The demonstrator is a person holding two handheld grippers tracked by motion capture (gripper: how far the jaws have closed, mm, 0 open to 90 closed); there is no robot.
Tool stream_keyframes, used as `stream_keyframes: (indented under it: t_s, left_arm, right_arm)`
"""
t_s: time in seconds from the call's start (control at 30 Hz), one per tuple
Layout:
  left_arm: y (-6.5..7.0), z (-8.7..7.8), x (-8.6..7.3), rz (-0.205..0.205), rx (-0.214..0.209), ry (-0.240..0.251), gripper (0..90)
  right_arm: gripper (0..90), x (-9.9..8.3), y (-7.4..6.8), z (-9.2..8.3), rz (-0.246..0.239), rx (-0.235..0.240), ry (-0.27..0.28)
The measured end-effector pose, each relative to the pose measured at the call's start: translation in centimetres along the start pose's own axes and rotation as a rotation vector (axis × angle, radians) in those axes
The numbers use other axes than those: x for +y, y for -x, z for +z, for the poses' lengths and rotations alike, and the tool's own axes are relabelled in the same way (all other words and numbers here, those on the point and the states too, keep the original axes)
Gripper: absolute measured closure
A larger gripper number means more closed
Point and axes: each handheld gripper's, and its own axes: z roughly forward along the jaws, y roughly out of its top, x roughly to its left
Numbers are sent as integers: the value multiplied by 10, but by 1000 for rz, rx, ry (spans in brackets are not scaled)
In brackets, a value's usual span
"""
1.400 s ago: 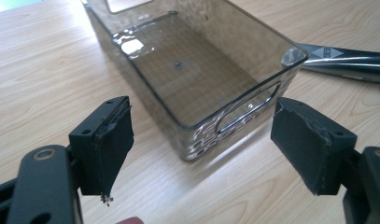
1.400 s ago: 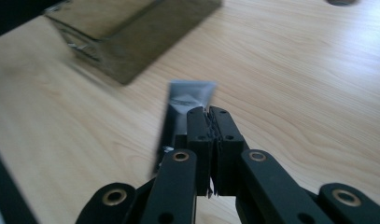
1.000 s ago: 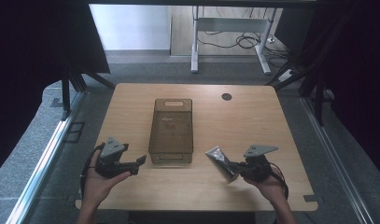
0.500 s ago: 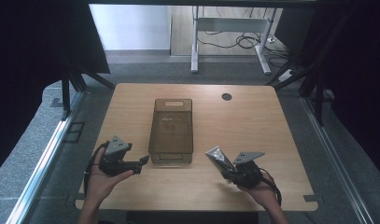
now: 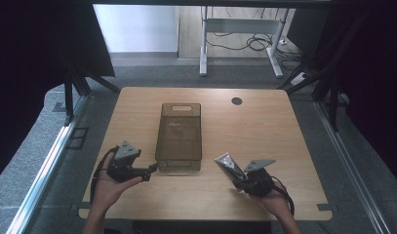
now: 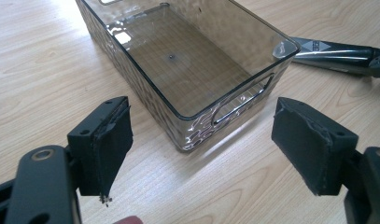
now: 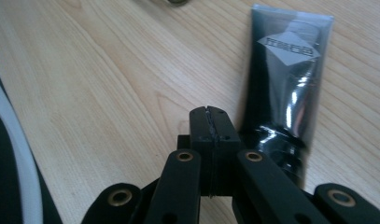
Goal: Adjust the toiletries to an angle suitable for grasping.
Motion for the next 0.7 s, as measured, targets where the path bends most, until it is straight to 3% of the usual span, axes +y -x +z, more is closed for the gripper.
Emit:
stream_keyframes:
  t_s: [0.4, 0.57, 0.7]
  left_arm:
    - [2, 0, -1, 9, -12, -16, 206]
    - [3, 6, -2, 18, -3, -42, 215]
    - [7, 9, -3, 33, -20, -47, 213]
  right_arm:
    - [900, -5, 21, -9, 42, -36, 19]
    - [900, -2, 36, -11, 70, -76, 31]
    - [900, 2, 44, -11, 76, -95, 35]
